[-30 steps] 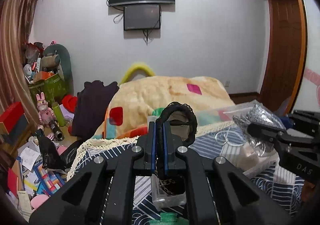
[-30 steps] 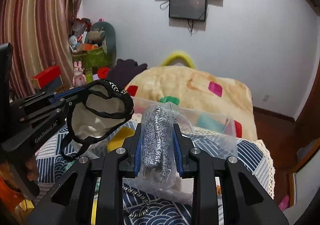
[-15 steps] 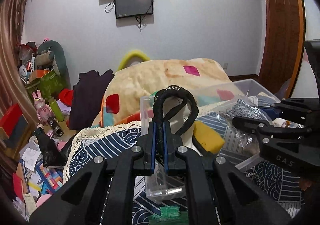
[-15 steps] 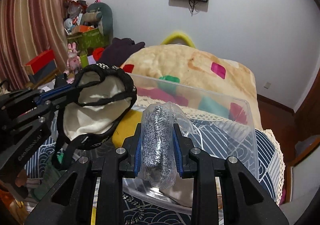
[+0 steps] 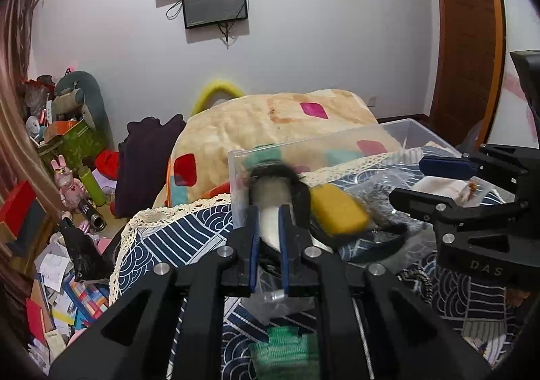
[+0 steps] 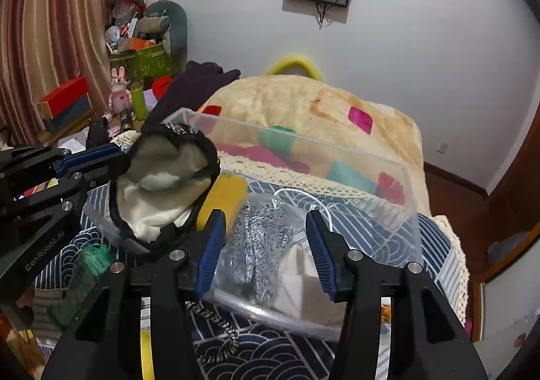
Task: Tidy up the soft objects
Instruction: 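Carry the pouch and plastic scrubber bag into the clear box and release both, then grasp the green knit glove with the left tool while the right grasps the yellow felt ball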
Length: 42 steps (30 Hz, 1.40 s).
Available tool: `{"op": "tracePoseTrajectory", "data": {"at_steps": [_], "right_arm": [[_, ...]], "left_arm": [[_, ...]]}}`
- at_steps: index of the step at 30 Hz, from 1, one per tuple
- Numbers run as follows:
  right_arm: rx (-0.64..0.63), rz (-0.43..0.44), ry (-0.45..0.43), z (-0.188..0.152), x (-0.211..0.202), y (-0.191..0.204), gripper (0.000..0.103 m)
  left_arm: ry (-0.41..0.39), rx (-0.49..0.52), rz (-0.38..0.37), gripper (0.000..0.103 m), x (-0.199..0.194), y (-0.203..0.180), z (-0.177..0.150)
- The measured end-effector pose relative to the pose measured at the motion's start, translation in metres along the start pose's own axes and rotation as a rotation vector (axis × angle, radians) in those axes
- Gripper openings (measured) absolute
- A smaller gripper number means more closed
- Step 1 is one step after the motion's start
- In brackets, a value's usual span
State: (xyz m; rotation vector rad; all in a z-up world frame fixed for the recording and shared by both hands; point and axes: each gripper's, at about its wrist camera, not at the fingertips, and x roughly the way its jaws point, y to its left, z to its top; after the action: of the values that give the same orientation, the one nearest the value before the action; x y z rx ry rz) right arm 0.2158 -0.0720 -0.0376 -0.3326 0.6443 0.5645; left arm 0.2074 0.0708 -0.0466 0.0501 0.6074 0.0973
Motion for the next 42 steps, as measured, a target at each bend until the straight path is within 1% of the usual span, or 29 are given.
{"op": "tracePoseTrajectory", "data": {"at_steps": [1,3,5,6,7,8,9,10,14,16,18,19,20,22,25,28,37,42], "right_arm": [[-0.002,0.0,-0.006,0.0,-0.003,0.0,0.047],[-0.006,0.0,-0.022,0.0,-0.01,0.001,0.053],[-0.014,-0.005,-0.046,0.001,-0.019,0.002,0.056],[-0.017,-0.006,-0.058,0.001,-0.023,0.003,0.057],[-0.018,-0.008,-0.071,0.001,-0.028,0.004,0.058],[-0.018,-0.008,-0.082,0.001,-0.032,0.004,0.061],[-0.014,-0.007,-0.098,0.002,-0.038,0.004,0.064],[-0.009,-0.006,-0.113,0.002,-0.043,0.005,0.065],[0.012,0.009,-0.162,0.001,-0.061,0.006,0.065],[0.021,0.016,-0.188,0.001,-0.071,0.006,0.068],[0.032,0.023,-0.212,-0.001,-0.079,0.007,0.08],[0.039,0.027,-0.227,-0.003,-0.085,0.009,0.081],[0.042,0.031,-0.236,-0.004,-0.089,0.009,0.081],[0.044,0.038,-0.247,-0.007,-0.094,0.01,0.081],[0.044,0.037,-0.253,-0.013,-0.098,0.011,0.081],[0.038,0.042,-0.243,-0.021,-0.097,0.015,0.082],[0.03,0.056,-0.17,-0.052,-0.085,0.027,0.082],[0.059,0.087,-0.132,-0.068,-0.08,0.028,0.082]], "left_arm": [[-0.002,-0.001,-0.004,0.017,-0.002,0.0,0.001],[-0.009,-0.003,-0.013,0.018,-0.008,-0.001,0.0],[-0.016,-0.001,-0.021,0.018,-0.014,-0.002,0.0],[-0.019,0.001,-0.026,0.02,-0.018,-0.003,0.0],[-0.021,0.002,-0.031,0.028,-0.022,-0.004,0.0],[-0.023,0.003,-0.038,0.033,-0.026,-0.005,0.001],[-0.028,0.002,-0.045,0.044,-0.03,-0.005,0.001],[-0.037,-0.002,-0.05,0.052,-0.035,-0.005,0.001],[-0.083,-0.021,-0.063,0.059,-0.056,-0.004,0.002],[-0.095,-0.026,-0.068,0.072,-0.066,-0.002,0.003],[-0.109,-0.04,-0.07,0.079,-0.076,-0.001,0.002],[-0.114,-0.047,-0.071,0.082,-0.079,0.0,0.002],[-0.118,-0.052,-0.073,0.084,-0.083,0.001,0.001],[-0.124,-0.056,-0.073,0.091,-0.089,0.002,-0.003],[-0.128,-0.05,-0.058,0.098,-0.098,0.003,-0.012],[-0.124,-0.035,-0.041,0.101,-0.104,0.002,-0.024],[-0.055,-0.042,-0.067,0.102,-0.101,-0.001,-0.058],[0.016,-0.061,-0.085,0.102,-0.087,-0.002,-0.076]]}}
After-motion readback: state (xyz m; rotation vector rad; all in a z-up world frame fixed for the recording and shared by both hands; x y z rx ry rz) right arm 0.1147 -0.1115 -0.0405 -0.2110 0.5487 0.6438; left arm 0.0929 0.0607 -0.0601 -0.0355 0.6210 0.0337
